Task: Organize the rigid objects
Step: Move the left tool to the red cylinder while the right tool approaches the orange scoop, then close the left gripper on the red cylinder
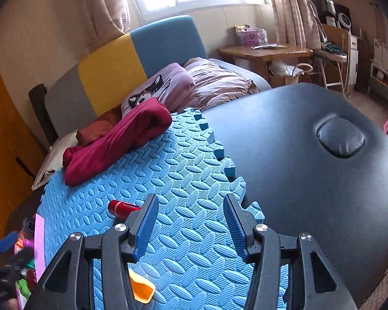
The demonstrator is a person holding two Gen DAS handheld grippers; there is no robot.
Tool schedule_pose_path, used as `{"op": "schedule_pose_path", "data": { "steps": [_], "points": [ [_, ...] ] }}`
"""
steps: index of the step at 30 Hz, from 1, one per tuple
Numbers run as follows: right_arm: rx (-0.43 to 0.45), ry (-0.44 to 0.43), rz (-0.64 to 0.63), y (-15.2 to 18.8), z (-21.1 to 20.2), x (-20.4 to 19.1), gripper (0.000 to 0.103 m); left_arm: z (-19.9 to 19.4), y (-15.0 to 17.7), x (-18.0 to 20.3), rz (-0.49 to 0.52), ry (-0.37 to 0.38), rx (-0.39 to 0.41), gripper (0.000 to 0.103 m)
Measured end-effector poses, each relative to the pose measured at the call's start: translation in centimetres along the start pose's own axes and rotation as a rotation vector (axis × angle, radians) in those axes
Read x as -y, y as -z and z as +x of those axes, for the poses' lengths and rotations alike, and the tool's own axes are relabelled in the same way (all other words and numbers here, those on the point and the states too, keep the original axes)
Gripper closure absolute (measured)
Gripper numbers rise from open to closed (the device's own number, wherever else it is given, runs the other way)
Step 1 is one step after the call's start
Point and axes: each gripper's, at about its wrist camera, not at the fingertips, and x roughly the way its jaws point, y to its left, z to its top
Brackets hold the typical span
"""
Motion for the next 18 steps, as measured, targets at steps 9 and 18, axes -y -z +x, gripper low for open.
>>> {"op": "schedule_pose_path", "data": {
  "steps": [9,18],
  "points": [
    [-0.034,-0.033,0.089,-0.2,0.5,1.4,0.046,6.7,-3.5,5.0,0.145,0.110,-0.057,0.004],
    [-0.055,-0.066,0.100,-0.1,0.9,1.4,0.045,12.0,-4.4,7.4,0.215,0.119,-0.130,0.004]
  ]
}}
